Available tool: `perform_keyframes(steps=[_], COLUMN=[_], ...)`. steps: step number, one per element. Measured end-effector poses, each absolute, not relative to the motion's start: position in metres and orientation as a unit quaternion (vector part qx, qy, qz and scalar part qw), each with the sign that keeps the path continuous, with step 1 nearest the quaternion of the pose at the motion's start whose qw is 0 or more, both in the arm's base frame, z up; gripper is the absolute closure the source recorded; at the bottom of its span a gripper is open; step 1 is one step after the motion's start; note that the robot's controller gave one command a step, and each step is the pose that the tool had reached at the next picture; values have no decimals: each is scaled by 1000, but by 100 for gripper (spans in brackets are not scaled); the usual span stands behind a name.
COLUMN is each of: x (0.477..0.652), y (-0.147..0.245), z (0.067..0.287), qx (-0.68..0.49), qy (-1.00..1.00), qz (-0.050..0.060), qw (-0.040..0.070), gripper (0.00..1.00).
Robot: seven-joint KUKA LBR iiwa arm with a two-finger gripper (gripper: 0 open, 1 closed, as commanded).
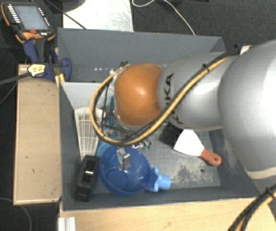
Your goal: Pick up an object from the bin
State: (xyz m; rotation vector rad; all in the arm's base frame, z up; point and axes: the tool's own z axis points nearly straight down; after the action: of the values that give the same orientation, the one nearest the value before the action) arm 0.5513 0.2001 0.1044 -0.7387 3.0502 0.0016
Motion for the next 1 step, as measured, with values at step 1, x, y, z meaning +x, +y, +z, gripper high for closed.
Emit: perform_keyframes(steps=[1], x=[500], y=[254], z=[101], qx=[-294], qy=[956], qz=[1], qw=[0], gripper=[0])
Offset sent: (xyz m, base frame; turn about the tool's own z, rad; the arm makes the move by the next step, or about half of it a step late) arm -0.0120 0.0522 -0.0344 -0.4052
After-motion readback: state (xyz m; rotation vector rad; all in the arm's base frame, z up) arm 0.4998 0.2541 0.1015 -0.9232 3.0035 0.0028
